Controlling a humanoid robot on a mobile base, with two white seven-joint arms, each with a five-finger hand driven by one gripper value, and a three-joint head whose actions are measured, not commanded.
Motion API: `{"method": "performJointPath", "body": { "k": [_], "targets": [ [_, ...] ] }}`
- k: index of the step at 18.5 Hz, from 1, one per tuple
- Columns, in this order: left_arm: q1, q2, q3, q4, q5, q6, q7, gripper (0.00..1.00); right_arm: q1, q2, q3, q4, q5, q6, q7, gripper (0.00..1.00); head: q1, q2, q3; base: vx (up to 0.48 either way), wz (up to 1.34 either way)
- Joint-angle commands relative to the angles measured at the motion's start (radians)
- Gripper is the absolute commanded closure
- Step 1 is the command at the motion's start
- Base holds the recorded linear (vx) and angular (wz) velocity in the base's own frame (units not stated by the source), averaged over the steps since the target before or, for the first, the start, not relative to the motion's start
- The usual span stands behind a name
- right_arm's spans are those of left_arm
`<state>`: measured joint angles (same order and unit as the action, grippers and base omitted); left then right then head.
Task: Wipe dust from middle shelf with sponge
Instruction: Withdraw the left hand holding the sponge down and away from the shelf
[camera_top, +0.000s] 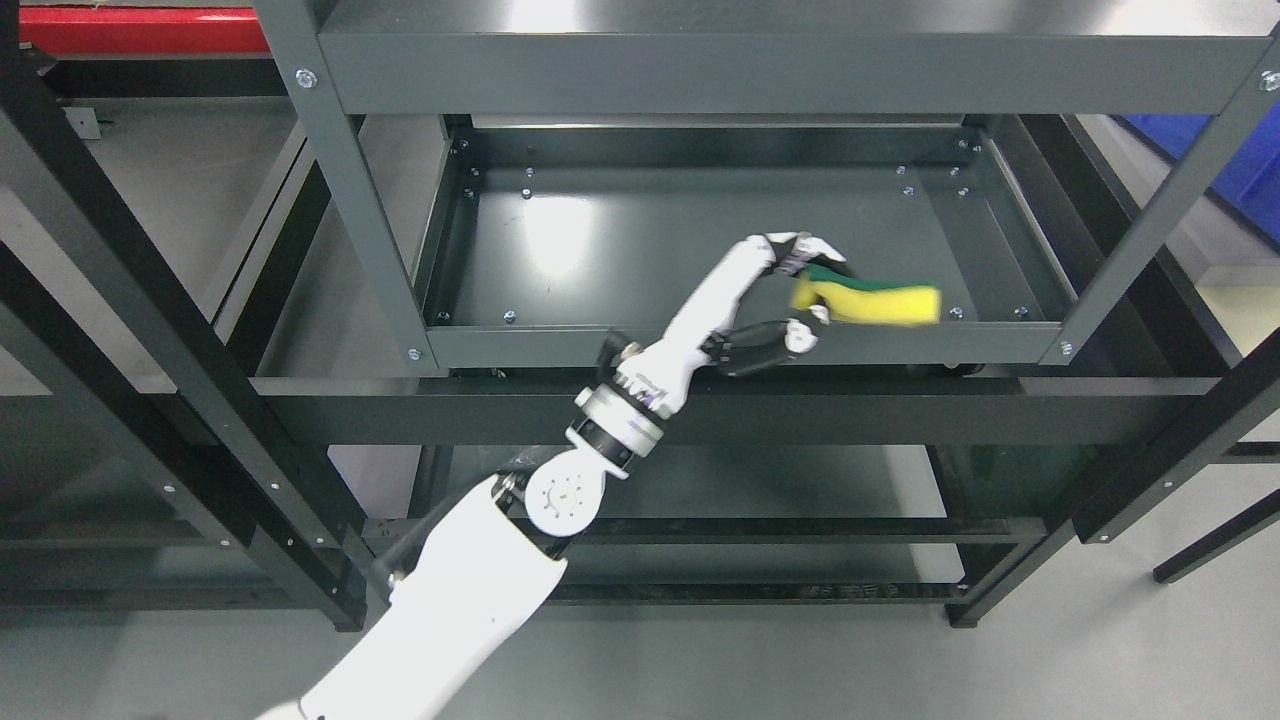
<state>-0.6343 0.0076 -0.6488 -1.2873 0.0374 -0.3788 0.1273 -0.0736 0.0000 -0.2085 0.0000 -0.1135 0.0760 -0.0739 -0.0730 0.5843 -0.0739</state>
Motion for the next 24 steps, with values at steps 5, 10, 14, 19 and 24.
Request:
{"method": "performJointPath", "body": {
  "k": [5, 10, 14, 19, 24],
  "targets": [
    [0.467, 0.01, 0.458, -0.4, 0.025, -0.025, 0.054, 0.99, 0.0, -0.017, 0.001, -0.017, 0.0, 0.001, 0.0, 0.0, 0.0, 0.0, 0.0, 0.0, 0.0],
    [0.531, 0.01, 0.618, -0.428, 0.096, -0.026, 0.037, 1.0, 0.0, -0.017, 0.0, -0.017, 0.0, 0.001, 0.0, 0.0, 0.0, 0.0, 0.0, 0.0, 0.0],
    [0.587, 0.01, 0.641, -0.428, 0.137, -0.032, 0.029, 1.0, 0.0, -0.017, 0.001, -0.017, 0.0, 0.001, 0.0, 0.0, 0.0, 0.0, 0.0, 0.0, 0.0],
    [0.582, 0.01, 0.638, -0.428, 0.138, -0.032, 0.008, 1.0, 0.0, -0.017, 0.0, -0.017, 0.0, 0.001, 0.0, 0.0, 0.0, 0.0, 0.0, 0.0, 0.0],
    [0.582, 0.01, 0.637, -0.437, 0.138, -0.029, 0.005, 1.0, 0.0, -0.017, 0.0, -0.017, 0.0, 0.001, 0.0, 0.0, 0.0, 0.0, 0.0, 0.0, 0.0]
  ]
}}
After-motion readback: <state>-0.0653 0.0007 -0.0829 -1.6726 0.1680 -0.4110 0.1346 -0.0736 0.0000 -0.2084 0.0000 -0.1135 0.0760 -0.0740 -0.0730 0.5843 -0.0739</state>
